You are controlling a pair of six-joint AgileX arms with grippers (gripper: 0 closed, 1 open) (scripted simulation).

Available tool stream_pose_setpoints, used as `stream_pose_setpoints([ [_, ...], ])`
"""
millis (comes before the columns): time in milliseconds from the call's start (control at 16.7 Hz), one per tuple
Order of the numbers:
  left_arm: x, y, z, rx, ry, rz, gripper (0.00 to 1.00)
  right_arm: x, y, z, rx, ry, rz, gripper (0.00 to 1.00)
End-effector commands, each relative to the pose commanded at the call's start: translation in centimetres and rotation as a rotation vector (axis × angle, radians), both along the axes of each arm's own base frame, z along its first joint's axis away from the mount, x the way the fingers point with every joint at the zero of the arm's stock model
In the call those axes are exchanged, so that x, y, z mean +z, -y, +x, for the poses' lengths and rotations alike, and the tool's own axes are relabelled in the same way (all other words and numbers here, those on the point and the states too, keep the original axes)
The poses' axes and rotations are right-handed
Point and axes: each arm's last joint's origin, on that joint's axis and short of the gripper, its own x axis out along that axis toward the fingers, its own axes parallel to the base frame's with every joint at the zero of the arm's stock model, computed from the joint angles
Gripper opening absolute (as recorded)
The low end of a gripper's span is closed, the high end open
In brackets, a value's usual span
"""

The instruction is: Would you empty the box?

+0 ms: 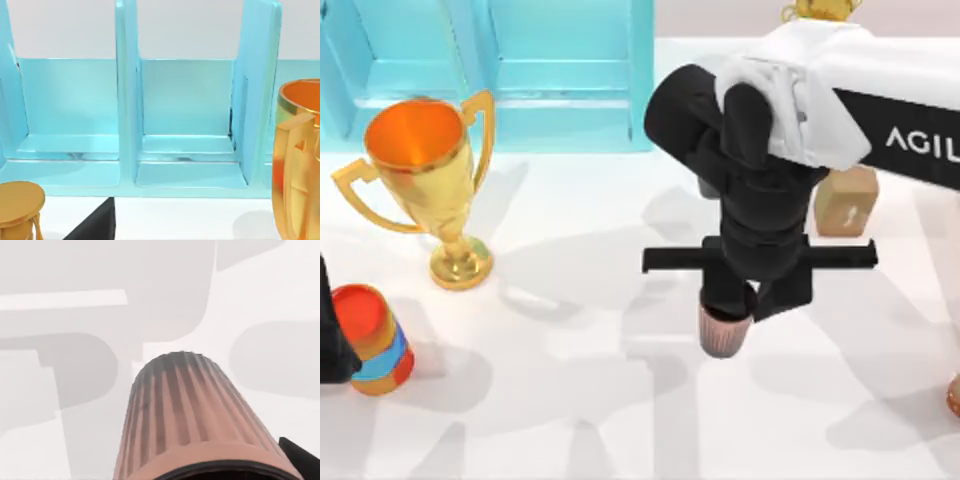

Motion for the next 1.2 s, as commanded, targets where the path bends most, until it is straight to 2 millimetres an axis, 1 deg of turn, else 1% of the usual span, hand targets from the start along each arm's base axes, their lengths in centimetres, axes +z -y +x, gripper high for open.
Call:
stream_pose_setpoints([
  [240, 0.0, 0.0, 0.0, 0.000, 0.000, 0.000, 1.00, -0.3, 0.0, 0.1, -0.004, -0.007, -0.003, 0.00],
  [360, 0.0, 0.0, 0.0, 0.000, 0.000, 0.000, 1.00, -1.1, 0.0, 0.2, -0.004, -0.005, -0.002, 0.00],
  [660, 0.0, 0.0, 0.0, 0.000, 0.000, 0.000, 1.00, -4.2, -0.3, 0.1, 0.000, 0.000, 0.000, 0.00],
  [900, 0.0, 0.0, 0.0, 0.000, 0.000, 0.000, 1.00, -4.5, -0.3, 0.0, 0.000, 0.000, 0.000, 0.00],
  [1200, 0.0, 0.0, 0.0, 0.000, 0.000, 0.000, 1.00, -4.5, -0.3, 0.0, 0.000, 0.000, 0.000, 0.38],
])
